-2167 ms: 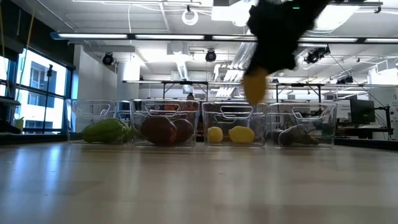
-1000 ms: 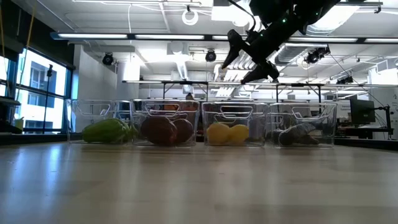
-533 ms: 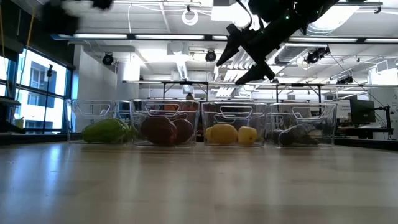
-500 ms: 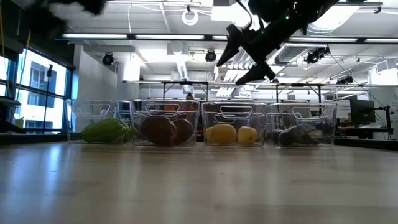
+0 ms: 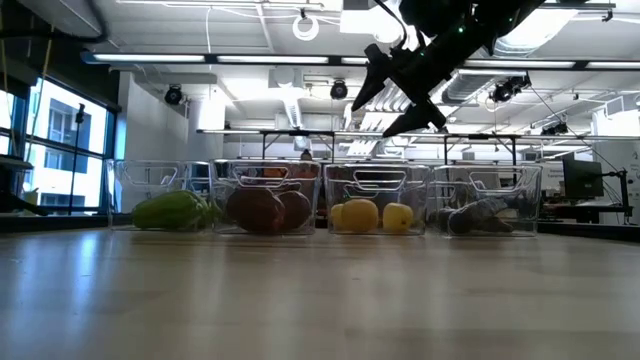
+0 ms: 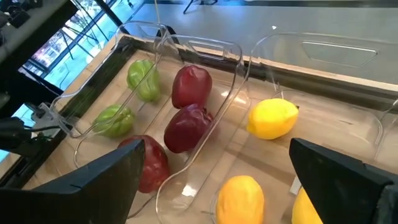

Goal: Sort produce into baskets
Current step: Put the yellow lemon into the middle right transparent bin

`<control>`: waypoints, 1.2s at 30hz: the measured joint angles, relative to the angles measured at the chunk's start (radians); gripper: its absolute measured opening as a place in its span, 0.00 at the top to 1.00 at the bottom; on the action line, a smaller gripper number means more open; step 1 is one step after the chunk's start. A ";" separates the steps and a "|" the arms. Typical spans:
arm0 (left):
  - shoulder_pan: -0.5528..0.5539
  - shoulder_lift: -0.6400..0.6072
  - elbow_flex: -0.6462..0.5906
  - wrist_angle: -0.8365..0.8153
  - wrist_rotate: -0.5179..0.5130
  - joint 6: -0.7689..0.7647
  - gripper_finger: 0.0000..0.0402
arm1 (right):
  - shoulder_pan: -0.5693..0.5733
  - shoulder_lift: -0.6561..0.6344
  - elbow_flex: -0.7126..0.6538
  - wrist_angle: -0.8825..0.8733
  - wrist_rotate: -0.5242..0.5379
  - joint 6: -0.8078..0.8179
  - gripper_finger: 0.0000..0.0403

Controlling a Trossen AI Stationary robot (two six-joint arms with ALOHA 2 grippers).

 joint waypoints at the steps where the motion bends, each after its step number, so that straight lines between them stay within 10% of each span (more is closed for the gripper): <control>1: -0.016 0.023 0.000 0.001 0.015 -0.001 0.26 | 0.000 0.000 0.000 0.000 -0.003 0.000 0.04; 36: -0.244 0.176 0.000 0.330 0.089 -0.526 0.26 | 0.005 0.000 0.000 -0.080 -0.003 -0.045 0.04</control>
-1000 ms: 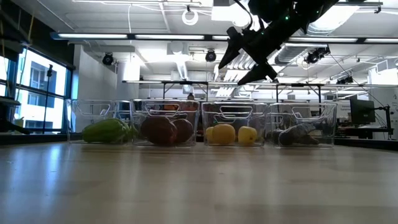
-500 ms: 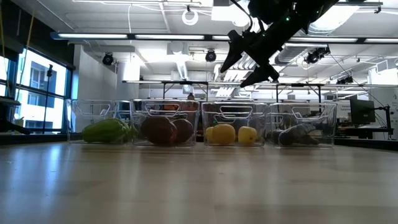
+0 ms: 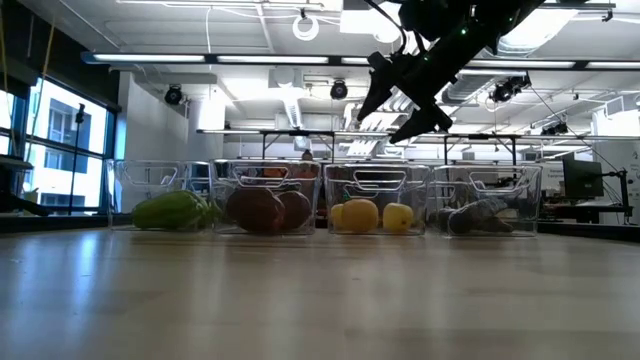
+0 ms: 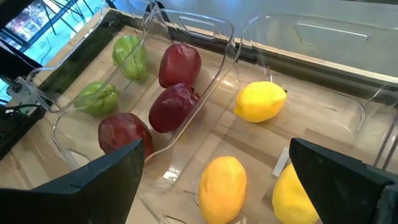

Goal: Sort produce into baskets
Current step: Put the yellow lemon into the middle right transparent bin

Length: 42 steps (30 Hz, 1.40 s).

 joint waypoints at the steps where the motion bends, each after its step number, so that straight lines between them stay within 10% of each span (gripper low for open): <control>1: -0.001 0.000 0.000 0.002 -0.005 -0.006 0.26 | 0.000 0.000 0.000 -0.006 0.000 0.000 0.04; 31: -0.023 -0.001 -0.159 0.222 -0.010 -0.050 0.27 | 0.015 0.000 0.000 -0.063 0.000 0.000 0.04; 42: -0.004 -0.028 -0.159 0.293 -0.018 0.026 0.53 | 0.031 0.000 0.000 -0.088 0.035 -0.027 0.04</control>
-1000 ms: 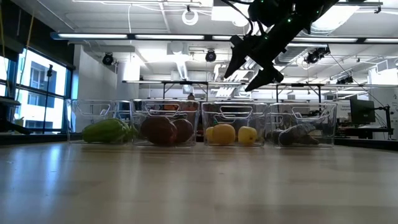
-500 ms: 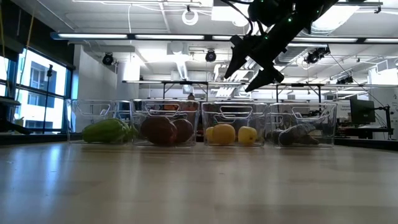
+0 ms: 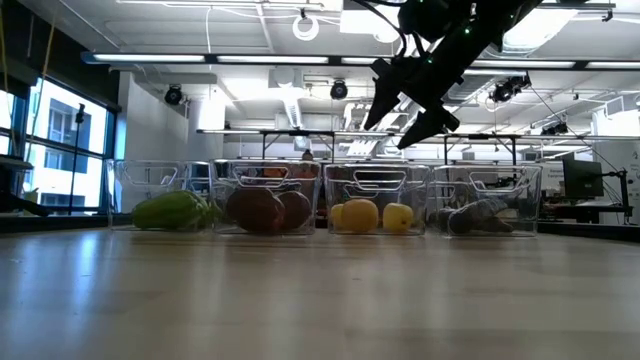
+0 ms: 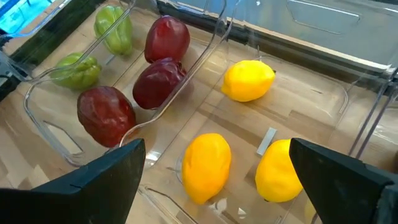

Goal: Sort produce into baskets
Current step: Put the yellow lemon into the middle right transparent bin

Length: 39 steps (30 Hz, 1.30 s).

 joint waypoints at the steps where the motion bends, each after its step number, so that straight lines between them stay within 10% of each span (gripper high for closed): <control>1: 0.010 -0.015 0.000 -0.007 -0.004 0.008 0.55 | 0.000 0.000 0.000 0.000 -0.010 -0.004 0.04; 17: 0.344 -0.274 0.000 -0.396 -0.309 0.366 0.67 | 0.000 0.000 0.000 0.001 -0.064 -0.007 0.04; 26: 0.680 -0.338 0.090 -0.104 -0.599 0.696 0.67 | 0.002 -0.130 0.000 0.164 -0.325 -0.007 0.04; 32: 0.908 -0.299 0.224 0.292 -0.723 0.955 0.67 | 0.002 -0.295 0.000 0.264 -0.342 -0.018 0.04; 39: 1.144 -0.100 0.502 0.321 -0.775 1.199 0.67 | 0.003 -0.434 0.000 0.247 -0.302 -0.060 0.04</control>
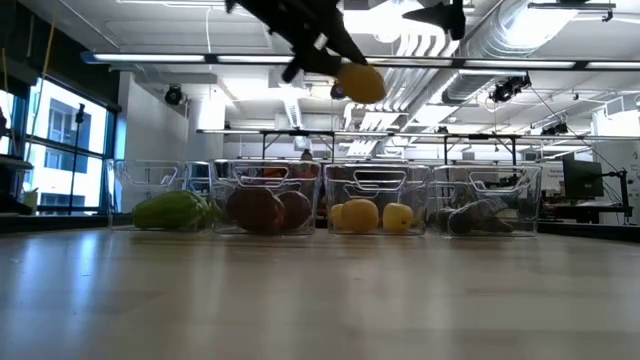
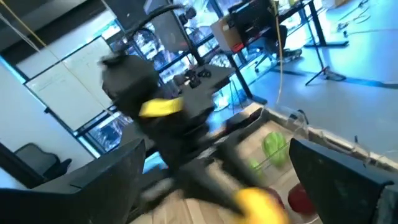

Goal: Sort produce into baskets
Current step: Put the yellow lemon into the middle right transparent bin

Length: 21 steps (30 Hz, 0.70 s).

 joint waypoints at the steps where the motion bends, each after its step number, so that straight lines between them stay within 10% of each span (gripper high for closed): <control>1: 0.023 0.031 0.034 -0.001 0.000 0.018 0.67 | 0.000 -0.010 0.000 -0.009 0.002 -0.001 0.04; 14: 0.140 0.196 0.147 0.098 0.043 0.019 0.67 | 0.026 -0.021 0.000 -0.184 0.033 0.011 0.04; 21: 0.174 0.202 0.147 0.082 0.059 -0.008 0.51 | 0.065 -0.021 0.000 -0.200 0.084 0.008 0.04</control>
